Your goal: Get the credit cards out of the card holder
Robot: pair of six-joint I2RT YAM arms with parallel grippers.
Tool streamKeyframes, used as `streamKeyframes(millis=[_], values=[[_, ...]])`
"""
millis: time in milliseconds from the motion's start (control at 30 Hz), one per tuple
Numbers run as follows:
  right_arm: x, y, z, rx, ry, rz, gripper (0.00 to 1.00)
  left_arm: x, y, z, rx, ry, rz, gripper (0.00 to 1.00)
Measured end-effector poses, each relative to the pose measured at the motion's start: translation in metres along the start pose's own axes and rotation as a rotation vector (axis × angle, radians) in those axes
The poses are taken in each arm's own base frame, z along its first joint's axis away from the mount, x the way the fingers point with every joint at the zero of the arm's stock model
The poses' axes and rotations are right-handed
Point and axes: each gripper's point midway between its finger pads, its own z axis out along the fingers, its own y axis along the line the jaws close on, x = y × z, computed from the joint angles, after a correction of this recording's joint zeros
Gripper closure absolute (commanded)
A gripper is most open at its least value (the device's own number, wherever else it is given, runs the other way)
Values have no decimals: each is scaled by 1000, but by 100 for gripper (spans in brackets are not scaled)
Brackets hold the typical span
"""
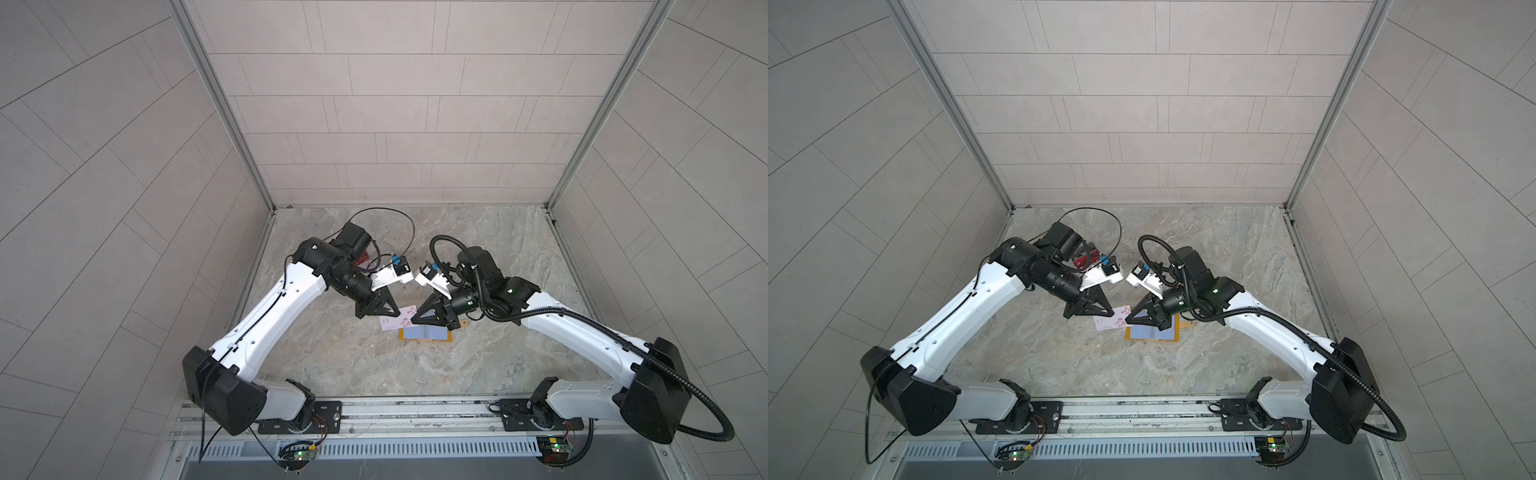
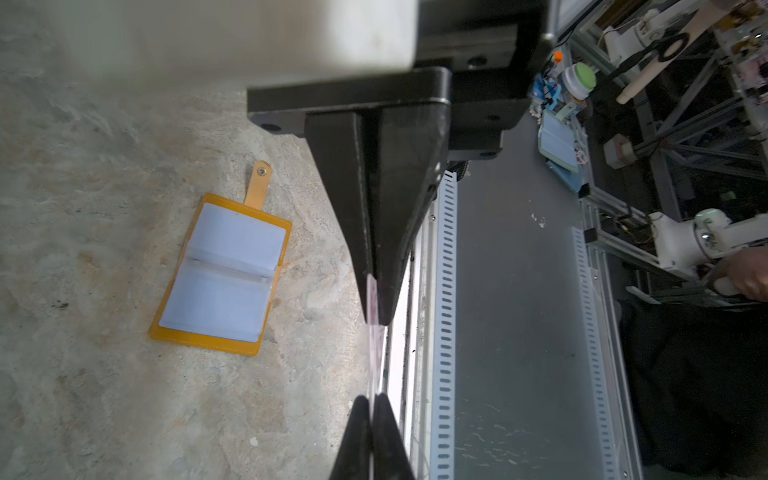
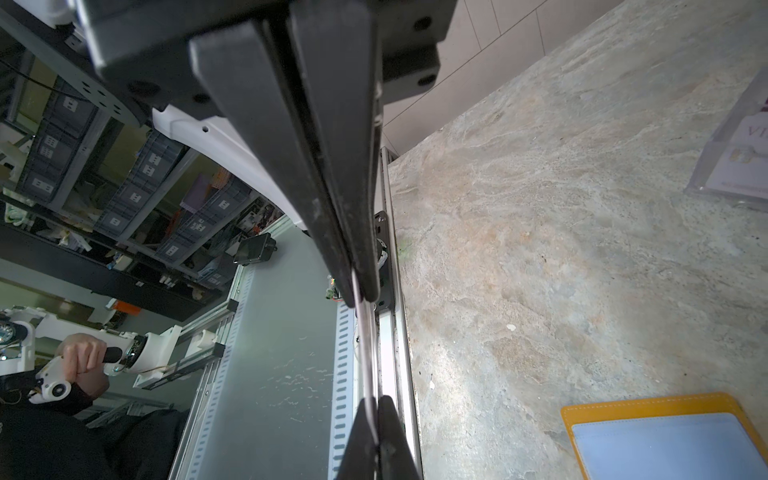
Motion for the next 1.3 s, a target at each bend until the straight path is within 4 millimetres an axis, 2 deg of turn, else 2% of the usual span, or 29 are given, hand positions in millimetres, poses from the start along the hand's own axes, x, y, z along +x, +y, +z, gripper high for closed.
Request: streamKeyframes(millis=[67,200,367,600,667,767,833,1033,1133,1300], values=[[-1,-4,-1,20,-7,-7,58,0,2,1,-7,3,-6,100],[-1,-16,-6,98,-34,-12,47,-1,20,-5,-80,-5,-34,100],[9,-43,-22,313,-76,-15,33,3,82,-31,-391,-7,-103,100],[13,-92,-62,656,-152,15,24,1,131,-55,-643,16,-71,100],[16,-107,-77,763,-167,27,23,6,152,-62,-702,33,-88,100],[24,-121,-97,897,-187,34,13,14,182,-70,-771,57,-107,100],[31,-127,-111,975,-200,37,10,22,201,-75,-808,65,-123,100],[39,-136,-146,1160,-250,37,8,38,243,-82,-823,39,-153,100],[42,-138,-160,1231,-274,38,7,45,258,-76,-786,35,-137,100],[49,-136,-177,1301,-315,33,7,56,280,-54,-714,48,-115,100]])
